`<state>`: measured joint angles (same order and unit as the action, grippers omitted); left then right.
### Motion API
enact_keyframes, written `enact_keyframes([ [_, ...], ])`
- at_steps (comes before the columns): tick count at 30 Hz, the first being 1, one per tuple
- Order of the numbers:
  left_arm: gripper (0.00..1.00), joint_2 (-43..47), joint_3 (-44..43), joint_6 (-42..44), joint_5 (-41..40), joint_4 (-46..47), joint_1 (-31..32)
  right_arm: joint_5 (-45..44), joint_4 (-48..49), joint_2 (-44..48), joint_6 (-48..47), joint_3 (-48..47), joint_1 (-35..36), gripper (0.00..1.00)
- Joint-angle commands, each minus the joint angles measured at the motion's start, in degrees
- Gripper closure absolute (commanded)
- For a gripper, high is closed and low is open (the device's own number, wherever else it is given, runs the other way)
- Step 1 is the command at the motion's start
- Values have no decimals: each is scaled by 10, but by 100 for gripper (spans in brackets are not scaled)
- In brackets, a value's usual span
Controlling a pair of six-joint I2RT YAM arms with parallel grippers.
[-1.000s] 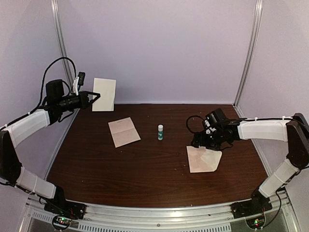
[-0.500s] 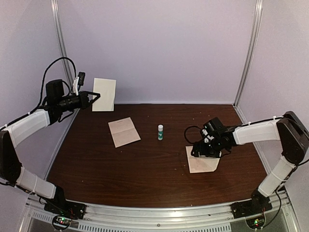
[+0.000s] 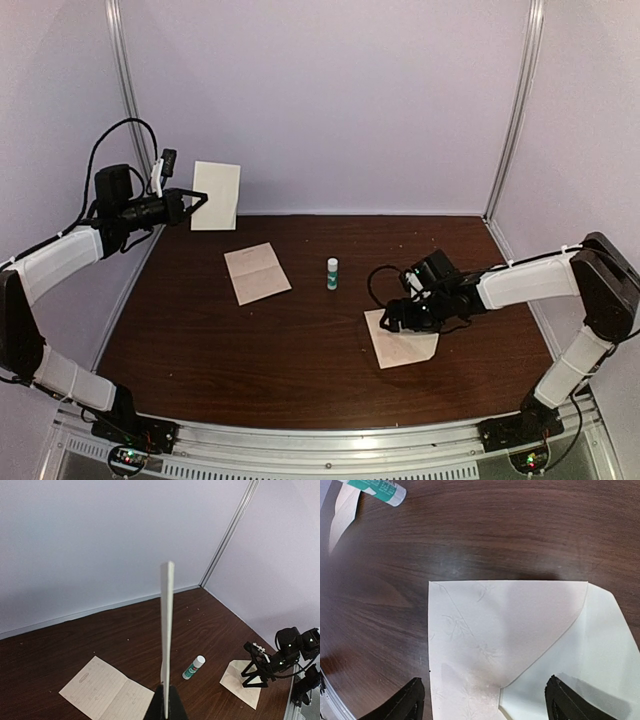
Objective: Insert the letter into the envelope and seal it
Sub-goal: Move the envelope to the center of the board, then pass from the left arm to the right
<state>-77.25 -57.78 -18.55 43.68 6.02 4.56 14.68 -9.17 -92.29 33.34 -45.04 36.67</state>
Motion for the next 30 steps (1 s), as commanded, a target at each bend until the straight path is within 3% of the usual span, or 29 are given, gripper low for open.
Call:
enact_keyframes([
  [1,100,13,-15,-3,8,25,0,31,1,-7,43,16,32,16],
  [16,100,14,-13,-8,14,30,0,37,17,-50,118,-52,140,17],
  [25,100,37,12,-38,24,79,4,15,56,51,77,-72,146,12],
  [30,100,86,50,-116,-4,163,46,23,89,118,61,-87,136,5],
])
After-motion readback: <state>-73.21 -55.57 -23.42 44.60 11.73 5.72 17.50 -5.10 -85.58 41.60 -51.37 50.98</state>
